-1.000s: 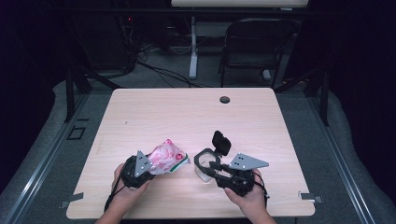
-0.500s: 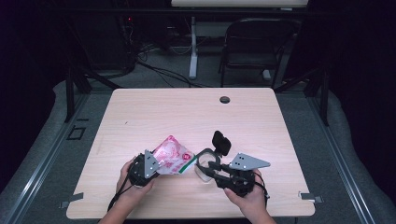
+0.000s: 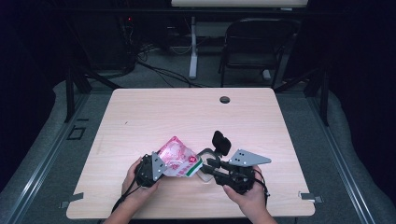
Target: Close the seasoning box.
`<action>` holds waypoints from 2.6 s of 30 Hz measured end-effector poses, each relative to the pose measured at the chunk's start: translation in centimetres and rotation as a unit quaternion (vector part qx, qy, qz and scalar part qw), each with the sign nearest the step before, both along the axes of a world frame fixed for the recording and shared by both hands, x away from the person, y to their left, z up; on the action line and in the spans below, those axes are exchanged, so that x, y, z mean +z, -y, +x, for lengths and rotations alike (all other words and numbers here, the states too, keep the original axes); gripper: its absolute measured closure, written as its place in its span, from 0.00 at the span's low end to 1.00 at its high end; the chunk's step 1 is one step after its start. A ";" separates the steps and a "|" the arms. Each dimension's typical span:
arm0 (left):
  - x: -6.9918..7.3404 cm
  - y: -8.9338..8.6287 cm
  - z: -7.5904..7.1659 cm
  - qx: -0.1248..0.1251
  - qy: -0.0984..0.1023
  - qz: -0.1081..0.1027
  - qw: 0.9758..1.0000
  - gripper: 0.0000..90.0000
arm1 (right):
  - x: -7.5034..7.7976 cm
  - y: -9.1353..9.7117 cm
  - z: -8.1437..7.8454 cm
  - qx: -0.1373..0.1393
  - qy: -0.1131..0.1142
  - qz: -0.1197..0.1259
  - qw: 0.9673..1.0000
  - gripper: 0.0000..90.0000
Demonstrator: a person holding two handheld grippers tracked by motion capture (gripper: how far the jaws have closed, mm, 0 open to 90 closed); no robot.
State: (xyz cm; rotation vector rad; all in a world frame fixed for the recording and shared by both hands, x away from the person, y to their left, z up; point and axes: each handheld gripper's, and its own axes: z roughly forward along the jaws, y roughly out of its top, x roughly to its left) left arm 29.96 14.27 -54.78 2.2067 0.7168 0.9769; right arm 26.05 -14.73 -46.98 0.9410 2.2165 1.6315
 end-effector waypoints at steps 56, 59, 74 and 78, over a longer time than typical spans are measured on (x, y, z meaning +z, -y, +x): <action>0.8 1.4 -0.3 0.017 0.071 0.060 0.996 0.66 | -1.9 -3.2 -1.3 -0.018 0.234 -0.292 0.927 1.00; 1.0 1.5 -0.4 0.015 0.078 0.067 0.995 0.66 | -1.9 -3.1 -1.1 -0.026 0.232 -0.291 0.928 1.00; 1.3 2.3 -0.6 0.014 0.120 0.096 0.988 0.67 | -2.2 -2.5 -0.4 -0.042 0.225 -0.278 0.933 1.00; 1.4 2.5 -0.6 0.016 0.133 0.104 0.985 0.67 | -2.2 -2.4 -0.2 -0.045 0.221 -0.275 0.934 1.00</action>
